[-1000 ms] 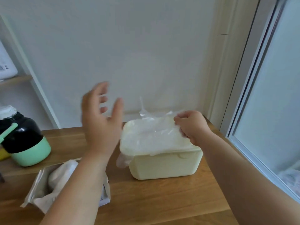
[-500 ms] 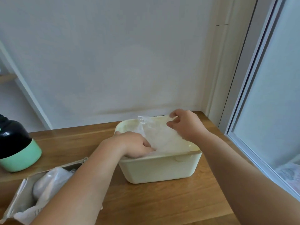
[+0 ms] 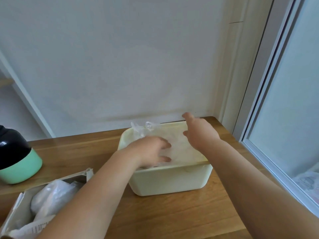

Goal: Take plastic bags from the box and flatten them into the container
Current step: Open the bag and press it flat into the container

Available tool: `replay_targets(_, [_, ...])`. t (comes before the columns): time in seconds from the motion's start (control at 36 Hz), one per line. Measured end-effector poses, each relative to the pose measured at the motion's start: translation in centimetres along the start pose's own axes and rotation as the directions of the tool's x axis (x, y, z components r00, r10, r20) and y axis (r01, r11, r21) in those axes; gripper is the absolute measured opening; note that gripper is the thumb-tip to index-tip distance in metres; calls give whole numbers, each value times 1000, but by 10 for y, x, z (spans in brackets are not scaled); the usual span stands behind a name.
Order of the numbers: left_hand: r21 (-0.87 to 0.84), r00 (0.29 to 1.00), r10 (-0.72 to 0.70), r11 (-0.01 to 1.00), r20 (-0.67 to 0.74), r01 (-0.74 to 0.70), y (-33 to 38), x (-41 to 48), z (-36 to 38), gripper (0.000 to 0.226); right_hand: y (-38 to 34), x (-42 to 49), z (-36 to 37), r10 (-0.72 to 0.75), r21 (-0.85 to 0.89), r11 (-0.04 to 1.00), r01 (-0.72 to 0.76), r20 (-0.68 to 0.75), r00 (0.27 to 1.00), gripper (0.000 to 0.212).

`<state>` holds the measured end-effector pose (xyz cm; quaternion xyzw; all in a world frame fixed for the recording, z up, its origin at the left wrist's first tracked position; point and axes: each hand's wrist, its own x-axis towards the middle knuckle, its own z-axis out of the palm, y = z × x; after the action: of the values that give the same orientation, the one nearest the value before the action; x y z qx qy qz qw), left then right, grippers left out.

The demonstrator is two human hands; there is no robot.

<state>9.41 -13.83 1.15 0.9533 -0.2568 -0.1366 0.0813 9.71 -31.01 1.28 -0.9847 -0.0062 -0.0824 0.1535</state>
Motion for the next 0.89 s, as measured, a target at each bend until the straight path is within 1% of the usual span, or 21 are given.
replay_targets(0.06, [-11,992,-76,997,103,78,-3,2,2,56,1,-4,-3,-39,-28,999,37,-81,996,50])
replay_targets(0.11, [-75,983,-125,988,135,136,-1,3,3,62,0,-10,-9,-135,-80,989,122,-187,973,47])
replay_targets(0.14, [-80,980,-141,985,136,153,1,4,3,65,-2,-13,-13,-200,-97,978,183,-222,954,44])
replay_targets(0.17, [-52,977,-153,985,146,162,3,7,3,68,-4,-15,-15,-259,-99,965,243,-222,940,41])
replay_targets(0.19, [-26,974,-162,986,156,168,4,9,4,70,-8,-17,-17,-303,-83,953,292,-185,935,39])
replay_targets(0.22, [-24,974,-163,985,160,168,4,9,6,70,-12,-18,-18,-325,-53,946,321,-118,938,37])
replay_targets(0.25, [-61,975,-155,984,157,166,4,10,7,65,-15,-19,-17,-318,-16,948,317,-20,948,38])
replay_targets(0.31, [-182,985,-119,973,123,141,2,9,8,49,-17,-18,-13,-244,45,970,240,223,944,52])
replay_targets(0.33, [-204,985,-117,969,127,141,1,7,7,46,-15,-16,-8,-193,50,981,187,346,918,63])
replay_targets(0.36, [-200,983,-122,968,139,149,0,7,7,50,-12,-14,-5,-140,24,989,145,455,879,71])
replay_targets(0.39, [-174,979,-135,971,154,162,-2,7,7,59,-9,-12,0,-93,-22,992,124,542,835,73])
replay_targets(0.42, [-145,973,-159,972,170,184,-4,7,6,67,-7,-9,5,-61,-66,990,124,599,798,69])
replay_targets(0.44, [-127,963,-191,968,190,217,-6,8,5,71,-5,-7,9,-42,-96,987,132,634,772,60])
replay_targets(0.5, [-66,943,-233,965,236,255,-8,9,5,66,-4,-4,14,-20,-124,983,133,655,755,48])
replay_targets(0.56, [-4,933,-249,966,260,259,-11,12,7,52,-4,-4,13,1,-139,984,115,645,764,50])
replay_targets(0.61, [1,934,-256,964,248,264,-12,13,8,48,-4,-6,11,4,-120,989,88,615,789,61])
replay_targets(0.67, [-52,945,-261,960,196,276,-13,11,7,54,-2,-9,7,-11,-48,998,46,557,831,75])
replay_targets(0.72, [-167,959,-268,946,86,279,-14,3,2,66,-2,-13,0,-29,23,1000,21,443,896,80])
replay_targets(0.78, [-244,958,-283,933,-43,265,-16,-9,-6,70,-3,-16,-10,-50,70,997,31,283,958,74])
replay_targets(0.83, [-301,943,-290,925,-165,231,-19,-22,-13,58,-8,-22,-18,-60,98,994,45,154,986,65])
replay_targets(0.89, [-375,921,-289,910,-261,179,-19,-34,-18,42,-13,-28,-22,-65,134,989,56,64,996,56])
